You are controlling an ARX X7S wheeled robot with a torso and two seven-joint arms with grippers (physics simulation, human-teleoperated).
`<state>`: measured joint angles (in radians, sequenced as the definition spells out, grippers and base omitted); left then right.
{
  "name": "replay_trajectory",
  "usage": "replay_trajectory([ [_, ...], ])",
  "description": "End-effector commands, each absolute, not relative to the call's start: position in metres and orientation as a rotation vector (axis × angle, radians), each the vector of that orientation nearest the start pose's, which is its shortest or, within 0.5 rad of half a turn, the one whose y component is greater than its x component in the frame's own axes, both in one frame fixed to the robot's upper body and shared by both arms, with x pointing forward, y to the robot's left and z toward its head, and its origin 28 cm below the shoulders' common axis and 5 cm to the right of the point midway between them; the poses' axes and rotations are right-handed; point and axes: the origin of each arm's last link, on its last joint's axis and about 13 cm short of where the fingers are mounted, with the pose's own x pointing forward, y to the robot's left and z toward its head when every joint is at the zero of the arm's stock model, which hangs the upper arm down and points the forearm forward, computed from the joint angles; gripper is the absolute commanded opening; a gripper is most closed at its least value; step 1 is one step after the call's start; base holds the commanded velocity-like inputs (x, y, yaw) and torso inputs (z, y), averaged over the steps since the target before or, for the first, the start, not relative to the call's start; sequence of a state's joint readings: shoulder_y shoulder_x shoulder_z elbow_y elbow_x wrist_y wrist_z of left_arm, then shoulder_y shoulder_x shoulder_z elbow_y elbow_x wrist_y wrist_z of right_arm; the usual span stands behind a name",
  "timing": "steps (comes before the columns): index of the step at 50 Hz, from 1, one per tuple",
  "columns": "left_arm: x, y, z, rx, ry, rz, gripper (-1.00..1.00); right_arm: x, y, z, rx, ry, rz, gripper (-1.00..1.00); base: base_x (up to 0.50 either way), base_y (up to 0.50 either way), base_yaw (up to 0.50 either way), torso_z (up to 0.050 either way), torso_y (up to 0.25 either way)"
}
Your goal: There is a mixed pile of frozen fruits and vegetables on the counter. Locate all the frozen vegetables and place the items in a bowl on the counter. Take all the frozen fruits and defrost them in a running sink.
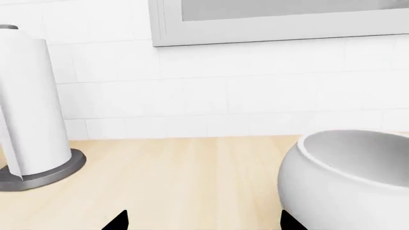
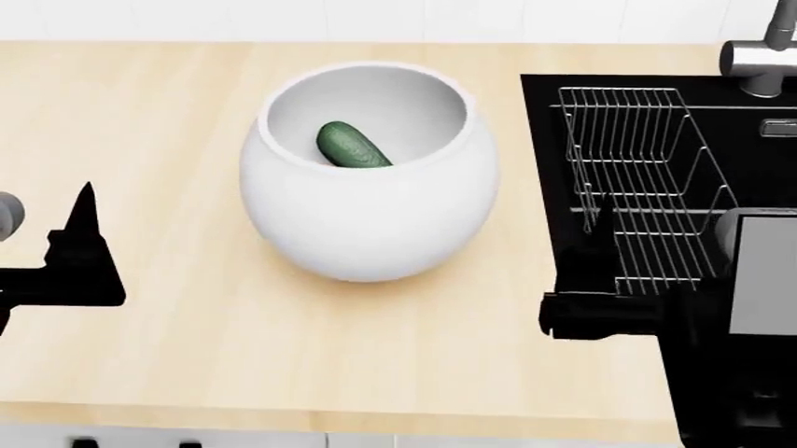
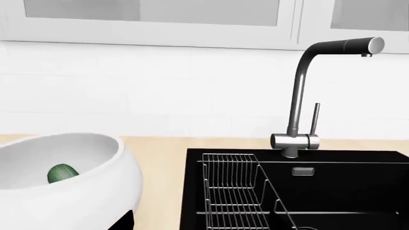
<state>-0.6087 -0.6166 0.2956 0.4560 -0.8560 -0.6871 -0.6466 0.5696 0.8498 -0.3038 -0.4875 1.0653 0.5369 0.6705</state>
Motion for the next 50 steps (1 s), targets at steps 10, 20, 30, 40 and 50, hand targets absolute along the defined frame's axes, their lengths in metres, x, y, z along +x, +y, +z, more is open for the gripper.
replay_trajectory([
  [10,0.2607,0.2413,0.1949,0.048,-0.082,0.051,1.0,0.2434,-0.1655,0.205,-0.025,-0.087,-0.047,1.0,0.0,-0.03,0.0,0.0,0.0],
  [20,0.2607,0.2407,0.1946,0.051,-0.083,0.05,1.0,0.2412,-0.1637,0.2048,-0.034,-0.086,-0.028,1.0,0.0,-0.36,0.0,0.001,0.0],
  [30,0.2616,0.2401,0.1931,0.053,-0.082,0.046,1.0,0.2408,-0.1639,0.2036,-0.049,-0.092,-0.017,1.0,0.0,-0.36,0.0,0.0,0.0],
  [40,0.2631,0.2389,0.1926,0.048,-0.083,0.046,1.0,0.2418,-0.1639,0.2032,-0.065,-0.096,-0.014,1.0,0.04,-0.36,0.0,0.0,0.0],
  [50,0.2606,0.2408,0.1936,0.049,-0.085,0.046,1.0,0.2409,-0.1643,0.2036,-0.066,-0.098,-0.018,1.0,0.07,-0.36,0.0,0.0,0.0],
])
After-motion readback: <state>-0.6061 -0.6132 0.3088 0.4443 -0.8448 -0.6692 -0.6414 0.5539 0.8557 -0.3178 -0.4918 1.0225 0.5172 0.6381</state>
